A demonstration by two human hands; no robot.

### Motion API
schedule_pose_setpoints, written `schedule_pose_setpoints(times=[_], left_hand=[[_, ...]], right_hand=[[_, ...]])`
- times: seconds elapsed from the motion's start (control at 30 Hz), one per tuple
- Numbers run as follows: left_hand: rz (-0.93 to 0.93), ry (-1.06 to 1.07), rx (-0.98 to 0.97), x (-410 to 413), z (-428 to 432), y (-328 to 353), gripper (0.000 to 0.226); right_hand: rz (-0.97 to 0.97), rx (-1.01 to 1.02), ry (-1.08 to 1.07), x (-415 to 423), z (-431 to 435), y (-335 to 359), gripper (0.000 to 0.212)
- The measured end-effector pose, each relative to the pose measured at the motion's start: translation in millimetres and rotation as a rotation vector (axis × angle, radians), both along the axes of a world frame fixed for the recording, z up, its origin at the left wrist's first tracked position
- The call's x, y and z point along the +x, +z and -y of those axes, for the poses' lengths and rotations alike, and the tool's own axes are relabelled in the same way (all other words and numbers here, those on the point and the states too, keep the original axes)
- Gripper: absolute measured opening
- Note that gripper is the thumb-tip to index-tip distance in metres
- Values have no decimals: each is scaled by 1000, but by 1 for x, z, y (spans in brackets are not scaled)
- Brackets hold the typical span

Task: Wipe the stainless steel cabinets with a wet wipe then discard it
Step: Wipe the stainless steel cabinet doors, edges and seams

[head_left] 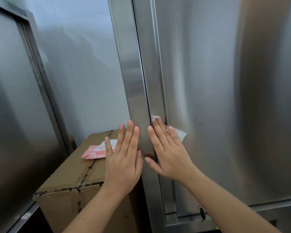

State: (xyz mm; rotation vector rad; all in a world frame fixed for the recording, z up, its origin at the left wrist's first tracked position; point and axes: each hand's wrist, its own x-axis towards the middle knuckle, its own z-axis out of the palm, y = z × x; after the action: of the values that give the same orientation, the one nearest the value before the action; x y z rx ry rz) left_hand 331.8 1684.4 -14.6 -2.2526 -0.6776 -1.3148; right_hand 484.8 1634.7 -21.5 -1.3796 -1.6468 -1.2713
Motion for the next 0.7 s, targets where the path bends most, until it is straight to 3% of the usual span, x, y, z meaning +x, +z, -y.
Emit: schedule_pose_setpoints(times=[0.23,0.37,0.7], left_hand=[[0,-37,4,-3,-8,12,56],[23,-45,12,0,-12,43,53],[-16,7,79,-3,-15,126,54]], right_hand=[[-69,-17,32,-7,-7,30,75],[-117,35,73,-9,-10,77,78],[-73,38,21,-11,-8,102,71]])
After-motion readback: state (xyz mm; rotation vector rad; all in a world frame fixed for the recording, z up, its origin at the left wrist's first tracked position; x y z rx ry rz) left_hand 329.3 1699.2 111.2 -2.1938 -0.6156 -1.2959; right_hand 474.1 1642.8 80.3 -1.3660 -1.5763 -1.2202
